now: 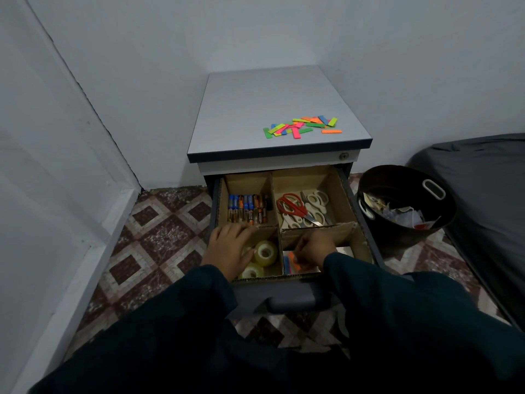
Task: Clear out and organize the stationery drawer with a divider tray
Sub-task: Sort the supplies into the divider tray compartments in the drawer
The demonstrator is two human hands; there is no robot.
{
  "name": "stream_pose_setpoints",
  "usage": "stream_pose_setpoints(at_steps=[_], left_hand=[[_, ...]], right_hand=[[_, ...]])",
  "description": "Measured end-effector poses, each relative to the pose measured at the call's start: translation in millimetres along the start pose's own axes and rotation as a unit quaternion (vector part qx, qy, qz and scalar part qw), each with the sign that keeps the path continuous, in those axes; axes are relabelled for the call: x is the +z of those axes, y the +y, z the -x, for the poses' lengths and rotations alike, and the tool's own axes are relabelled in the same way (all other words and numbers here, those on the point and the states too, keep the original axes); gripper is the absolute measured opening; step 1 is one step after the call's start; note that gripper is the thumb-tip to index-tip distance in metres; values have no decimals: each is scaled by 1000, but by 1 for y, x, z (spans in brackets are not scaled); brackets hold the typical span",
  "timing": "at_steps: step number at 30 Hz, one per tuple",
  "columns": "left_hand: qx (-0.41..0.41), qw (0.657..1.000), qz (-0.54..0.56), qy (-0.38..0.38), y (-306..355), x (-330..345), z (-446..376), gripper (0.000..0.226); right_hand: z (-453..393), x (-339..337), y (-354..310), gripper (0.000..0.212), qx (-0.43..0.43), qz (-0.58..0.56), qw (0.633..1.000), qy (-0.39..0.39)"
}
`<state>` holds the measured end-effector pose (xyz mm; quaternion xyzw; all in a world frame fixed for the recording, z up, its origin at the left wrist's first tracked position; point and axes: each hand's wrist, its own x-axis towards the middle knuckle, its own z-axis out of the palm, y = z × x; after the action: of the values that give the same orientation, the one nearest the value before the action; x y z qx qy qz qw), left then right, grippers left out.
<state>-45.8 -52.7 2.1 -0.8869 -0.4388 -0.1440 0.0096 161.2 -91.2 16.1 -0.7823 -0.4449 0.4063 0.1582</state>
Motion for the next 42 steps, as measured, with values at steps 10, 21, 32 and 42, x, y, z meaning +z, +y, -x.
stream_pose_setpoints(at_steps=[10, 21, 32, 42], left_hand=[[13, 1000, -3, -8, 0, 0, -1, 45], [-9, 998, 5, -59, 0, -1, 0, 43], [-3, 999, -1, -46, 2, -3, 2, 36], [-8, 999, -1, -39, 6, -8, -2, 36]], right_hand=[[-8, 9, 8, 6, 10, 72, 997, 34], [-11, 10, 13, 7, 20, 45, 998, 47], [-10, 8, 10, 18, 24, 25, 999, 26], [-1, -2, 4, 11, 43, -71, 997, -4]])
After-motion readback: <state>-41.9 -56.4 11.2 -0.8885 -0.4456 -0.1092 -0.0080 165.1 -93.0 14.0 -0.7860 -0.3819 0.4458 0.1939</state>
